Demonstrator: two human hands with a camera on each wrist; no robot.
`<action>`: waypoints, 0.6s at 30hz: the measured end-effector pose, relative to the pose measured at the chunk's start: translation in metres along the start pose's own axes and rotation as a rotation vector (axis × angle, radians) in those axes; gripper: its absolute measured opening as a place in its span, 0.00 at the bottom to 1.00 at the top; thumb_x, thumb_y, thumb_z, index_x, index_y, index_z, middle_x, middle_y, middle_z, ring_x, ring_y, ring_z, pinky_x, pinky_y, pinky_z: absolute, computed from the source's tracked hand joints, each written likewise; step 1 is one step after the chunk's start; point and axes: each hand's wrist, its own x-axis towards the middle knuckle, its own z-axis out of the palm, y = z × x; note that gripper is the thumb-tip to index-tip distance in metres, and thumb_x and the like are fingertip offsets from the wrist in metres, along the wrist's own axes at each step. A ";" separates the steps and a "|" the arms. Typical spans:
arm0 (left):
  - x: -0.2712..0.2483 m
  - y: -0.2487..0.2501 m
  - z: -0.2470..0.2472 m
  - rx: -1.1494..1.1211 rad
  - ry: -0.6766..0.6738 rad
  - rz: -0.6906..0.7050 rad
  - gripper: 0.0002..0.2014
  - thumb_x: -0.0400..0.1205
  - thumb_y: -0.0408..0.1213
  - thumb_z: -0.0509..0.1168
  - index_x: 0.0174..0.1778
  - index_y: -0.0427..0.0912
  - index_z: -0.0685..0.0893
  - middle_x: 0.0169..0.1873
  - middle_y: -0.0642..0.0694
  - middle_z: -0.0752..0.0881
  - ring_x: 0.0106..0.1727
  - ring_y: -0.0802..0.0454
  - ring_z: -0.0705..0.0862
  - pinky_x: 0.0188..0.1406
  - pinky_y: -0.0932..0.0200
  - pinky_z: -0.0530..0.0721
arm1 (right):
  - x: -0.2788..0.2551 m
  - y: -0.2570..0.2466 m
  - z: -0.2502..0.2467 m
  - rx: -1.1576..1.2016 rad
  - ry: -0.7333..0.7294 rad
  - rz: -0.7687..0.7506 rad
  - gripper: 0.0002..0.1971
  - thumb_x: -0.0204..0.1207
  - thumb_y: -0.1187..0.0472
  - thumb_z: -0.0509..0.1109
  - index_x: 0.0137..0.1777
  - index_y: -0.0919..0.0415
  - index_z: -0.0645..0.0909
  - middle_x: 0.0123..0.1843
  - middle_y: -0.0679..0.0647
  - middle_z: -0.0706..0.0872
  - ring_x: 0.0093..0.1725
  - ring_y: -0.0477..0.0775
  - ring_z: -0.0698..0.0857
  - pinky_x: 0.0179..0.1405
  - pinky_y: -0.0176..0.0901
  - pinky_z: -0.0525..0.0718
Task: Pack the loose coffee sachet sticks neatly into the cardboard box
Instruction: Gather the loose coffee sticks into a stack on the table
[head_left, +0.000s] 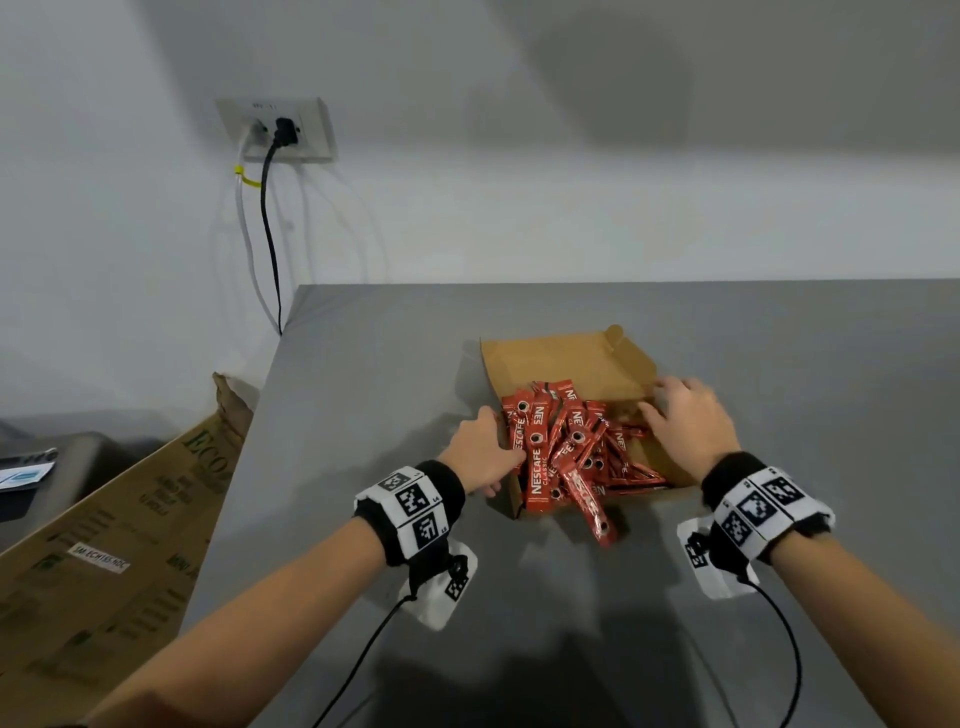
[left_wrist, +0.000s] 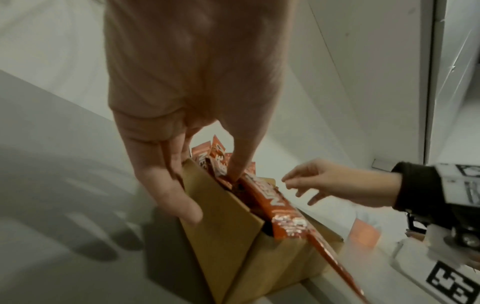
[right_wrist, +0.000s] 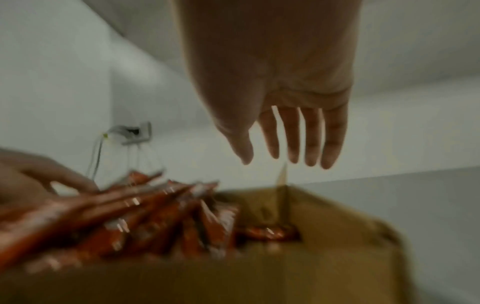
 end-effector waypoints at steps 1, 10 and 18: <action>0.001 0.001 0.001 -0.007 -0.002 -0.003 0.23 0.81 0.41 0.64 0.69 0.41 0.62 0.48 0.36 0.83 0.27 0.49 0.84 0.26 0.56 0.87 | 0.000 0.008 0.005 -0.044 -0.039 0.043 0.19 0.80 0.56 0.65 0.64 0.69 0.75 0.62 0.68 0.79 0.62 0.67 0.77 0.61 0.55 0.77; -0.006 -0.024 -0.029 0.046 0.056 -0.012 0.21 0.79 0.37 0.67 0.64 0.37 0.68 0.48 0.43 0.80 0.35 0.50 0.86 0.20 0.64 0.84 | -0.018 -0.008 0.037 0.093 -0.209 0.024 0.14 0.74 0.67 0.65 0.60 0.68 0.77 0.54 0.67 0.86 0.55 0.67 0.83 0.54 0.51 0.81; -0.026 -0.056 -0.063 0.290 0.166 -0.046 0.31 0.76 0.42 0.70 0.72 0.37 0.65 0.46 0.42 0.83 0.34 0.54 0.83 0.29 0.64 0.83 | -0.047 -0.043 0.016 0.082 -0.208 -0.193 0.21 0.77 0.59 0.67 0.69 0.61 0.70 0.61 0.56 0.80 0.60 0.56 0.80 0.58 0.44 0.79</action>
